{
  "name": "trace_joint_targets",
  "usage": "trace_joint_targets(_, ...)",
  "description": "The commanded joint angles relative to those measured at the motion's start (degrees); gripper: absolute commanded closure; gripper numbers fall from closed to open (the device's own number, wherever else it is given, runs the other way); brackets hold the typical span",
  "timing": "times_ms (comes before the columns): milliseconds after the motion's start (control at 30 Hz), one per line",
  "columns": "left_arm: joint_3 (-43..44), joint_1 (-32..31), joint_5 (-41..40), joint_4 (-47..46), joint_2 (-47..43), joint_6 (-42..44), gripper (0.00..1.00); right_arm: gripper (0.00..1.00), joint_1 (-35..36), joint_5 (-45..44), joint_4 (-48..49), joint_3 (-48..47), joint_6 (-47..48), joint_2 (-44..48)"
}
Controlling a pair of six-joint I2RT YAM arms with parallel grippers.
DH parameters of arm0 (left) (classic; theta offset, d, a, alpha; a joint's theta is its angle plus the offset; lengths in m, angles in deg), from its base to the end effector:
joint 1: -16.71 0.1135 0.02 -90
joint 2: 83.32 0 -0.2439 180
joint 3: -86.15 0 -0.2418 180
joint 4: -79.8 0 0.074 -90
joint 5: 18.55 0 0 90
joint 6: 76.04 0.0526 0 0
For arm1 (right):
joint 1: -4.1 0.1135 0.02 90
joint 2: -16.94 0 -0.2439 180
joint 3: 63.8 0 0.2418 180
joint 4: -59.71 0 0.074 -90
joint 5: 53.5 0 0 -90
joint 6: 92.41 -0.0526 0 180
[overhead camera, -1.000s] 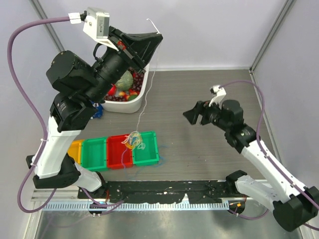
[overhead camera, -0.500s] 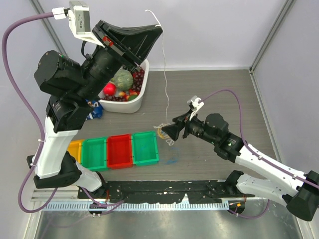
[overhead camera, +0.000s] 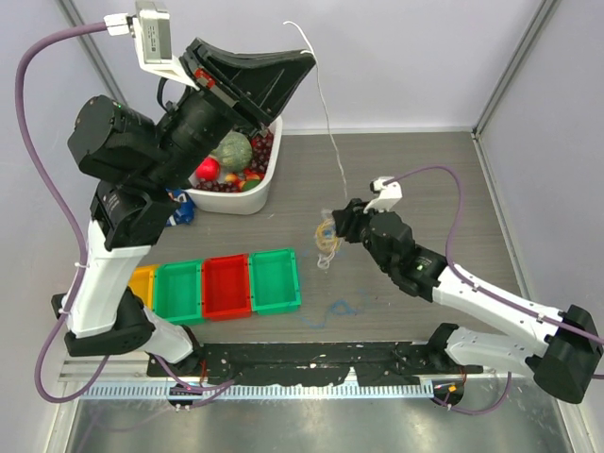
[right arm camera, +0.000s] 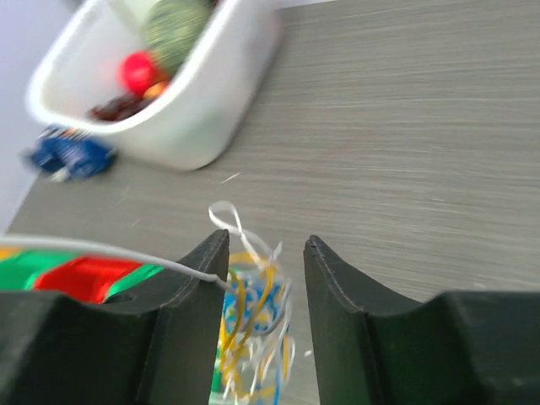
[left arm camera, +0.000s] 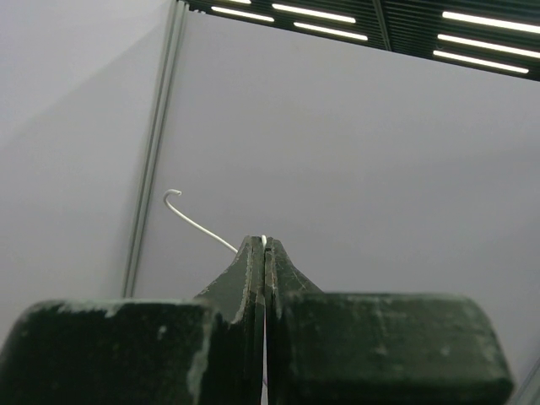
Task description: Untangle the cables
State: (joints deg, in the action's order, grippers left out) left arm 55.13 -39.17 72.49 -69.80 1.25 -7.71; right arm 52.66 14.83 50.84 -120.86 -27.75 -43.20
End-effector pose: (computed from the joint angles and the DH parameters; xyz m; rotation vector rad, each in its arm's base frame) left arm 0.1149 -0.1713 0.6452 0.3264 0.9996 -1.2461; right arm 0.1868 0.1822 0.2866 -0.0878 1.8012 0.5957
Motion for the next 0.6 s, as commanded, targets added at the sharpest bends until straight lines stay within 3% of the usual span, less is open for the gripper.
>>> trace_joint_targets(0, -1.6, -0.1, -0.3, -4.6, -3.2, -0.3, 1.0, 0.57, -2.6, -22.9, -7.2, -1.4, -6.2, 0.8)
trace_joint_targets(200, -3.1, -0.2, -4.3, -5.2, -5.6, 1.0, 1.0, 0.58, -21.0, -12.4, -10.3, 1.6, -9.8, -3.2)
trace_joint_targets(300, -3.1, -0.1, -5.5, -3.8, -6.3, 2.2, 1.0, 0.53, -30.6, -5.8, -12.1, 1.5, -10.2, -7.3)
trace_joint_targets(567, -6.1, -0.2, -9.8, -3.1, -9.3, 5.5, 1.0, 0.38, -41.6, -0.2, -15.2, -0.8, -8.6, -17.6)
